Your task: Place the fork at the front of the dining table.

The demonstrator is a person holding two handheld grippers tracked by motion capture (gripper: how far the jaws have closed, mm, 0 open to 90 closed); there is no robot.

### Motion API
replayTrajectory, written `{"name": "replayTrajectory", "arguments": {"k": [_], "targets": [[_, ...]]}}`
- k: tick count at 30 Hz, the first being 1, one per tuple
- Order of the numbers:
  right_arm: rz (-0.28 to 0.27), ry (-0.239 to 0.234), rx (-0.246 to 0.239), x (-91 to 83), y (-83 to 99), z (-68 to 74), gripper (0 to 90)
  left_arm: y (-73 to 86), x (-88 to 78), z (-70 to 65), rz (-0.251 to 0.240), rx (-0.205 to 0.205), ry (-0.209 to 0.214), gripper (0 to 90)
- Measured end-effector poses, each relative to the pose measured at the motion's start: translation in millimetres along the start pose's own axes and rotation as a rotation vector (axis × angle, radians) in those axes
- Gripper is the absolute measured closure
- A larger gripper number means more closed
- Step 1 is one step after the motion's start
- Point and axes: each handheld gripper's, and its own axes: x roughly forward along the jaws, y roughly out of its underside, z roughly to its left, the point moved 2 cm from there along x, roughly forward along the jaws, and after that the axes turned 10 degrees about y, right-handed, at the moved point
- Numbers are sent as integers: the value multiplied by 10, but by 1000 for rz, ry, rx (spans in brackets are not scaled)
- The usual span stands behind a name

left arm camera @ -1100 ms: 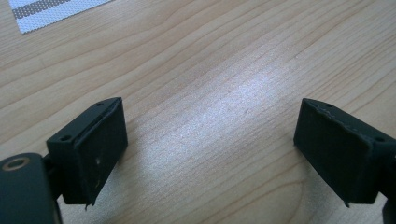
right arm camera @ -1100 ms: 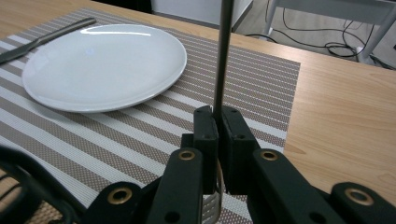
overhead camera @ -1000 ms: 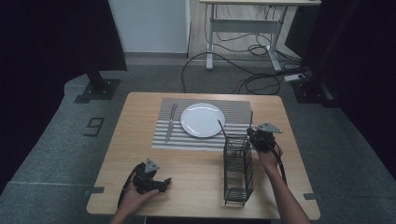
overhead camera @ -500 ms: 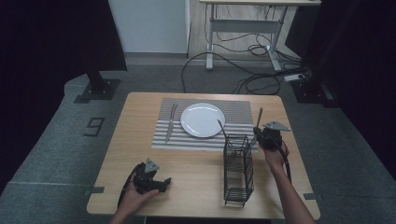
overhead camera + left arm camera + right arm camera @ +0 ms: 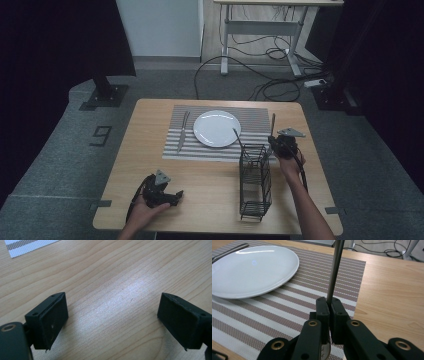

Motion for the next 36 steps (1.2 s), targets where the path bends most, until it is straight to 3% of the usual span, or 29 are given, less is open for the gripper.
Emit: {"name": "replayTrajectory", "arguments": {"k": [8,15,25,36], "targets": [[8,2,15,132,-27,14,863,0,0,0,0,0,0,95],[12,-15,99,238,14,-56,864,-1,-1,0,1,0,0,95],[12,-18,107,317,34,-53,863,0,0,0,0,0,0,96],[33,-49,172,426,100,-109,860,0,0,0,0,0,0,95]]}}
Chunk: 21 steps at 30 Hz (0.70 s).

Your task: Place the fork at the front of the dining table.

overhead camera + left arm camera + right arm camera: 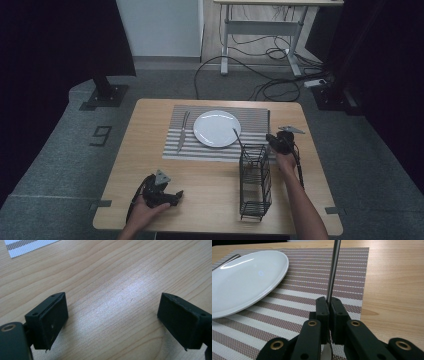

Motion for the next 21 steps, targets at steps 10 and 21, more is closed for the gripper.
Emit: {"name": "replayTrajectory", "arguments": {"k": [10,21], "targets": [[12,-7,54,66,35,-20,862,0,0,0,0,0,0,95],[65,16,38,186,29,57,864,0,0,0,0,0,0,96]]}}
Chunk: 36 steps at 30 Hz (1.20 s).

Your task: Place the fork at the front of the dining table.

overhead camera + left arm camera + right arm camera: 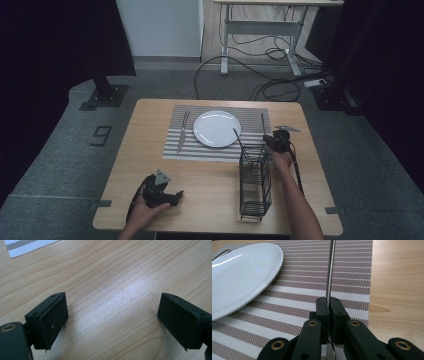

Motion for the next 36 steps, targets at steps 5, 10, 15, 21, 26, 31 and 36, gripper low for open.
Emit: {"name": "replayTrajectory", "arguments": {"k": [5,10,15,21,26,31,36], "targets": [[4,-4,25,34,14,-17,864,0,0,0,0,0,0,96],[7,7,24,53,15,-6,863,0,0,0,0,0,0,96],[5,26,4,54,17,10,862,0,0,0,0,0,0,95],[41,61,-18,71,16,28,857,0,0,0,0,0,0,96],[56,75,-35,86,5,50,857,0,0,0,0,0,0,96],[65,92,-69,95,-13,73,857,0,0,0,0,0,0,96],[72,113,-120,97,-26,108,853,0,0,0,0,0,0,95]]}}
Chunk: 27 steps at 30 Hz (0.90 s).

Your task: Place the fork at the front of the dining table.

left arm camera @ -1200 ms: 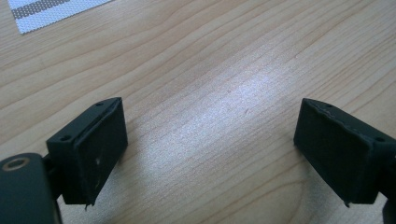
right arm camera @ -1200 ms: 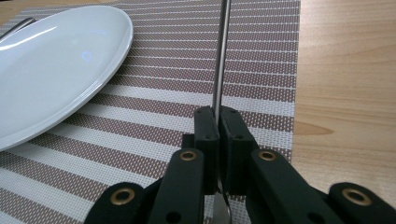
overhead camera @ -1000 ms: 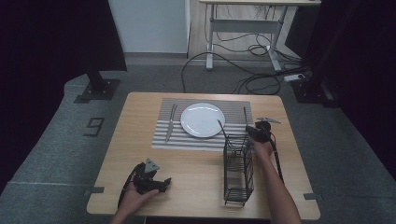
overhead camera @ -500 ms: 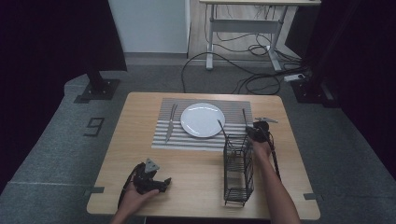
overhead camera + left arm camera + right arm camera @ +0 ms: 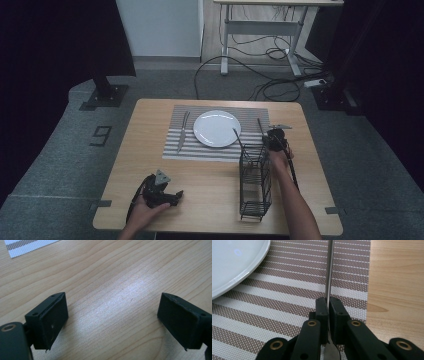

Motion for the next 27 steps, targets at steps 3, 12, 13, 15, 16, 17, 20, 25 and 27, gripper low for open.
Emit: {"name": "replayTrajectory", "arguments": {"k": [3,12,13,15,16,17,20,25,27], "targets": [[2,-3,-3,2,-3,-4,851,0,0,0,0,0,0,96],[0,3,-26,-1,-4,5,845,0,0,0,0,0,0,95],[0,2,-27,-2,-4,4,845,0,0,0,0,0,0,96],[1,2,-27,-3,-4,4,843,0,0,0,0,0,0,96],[2,1,-27,-4,-4,3,843,0,0,0,0,0,0,96],[3,2,-28,-5,-4,3,843,0,0,0,0,0,0,96],[3,1,-27,-5,-4,2,842,0,0,0,0,0,0,96],[9,-10,-22,-13,-6,-13,775,0,0,0,0,0,0,96],[5,-17,-19,-27,-8,-32,753,0,0,0,0,0,0,96]]}}
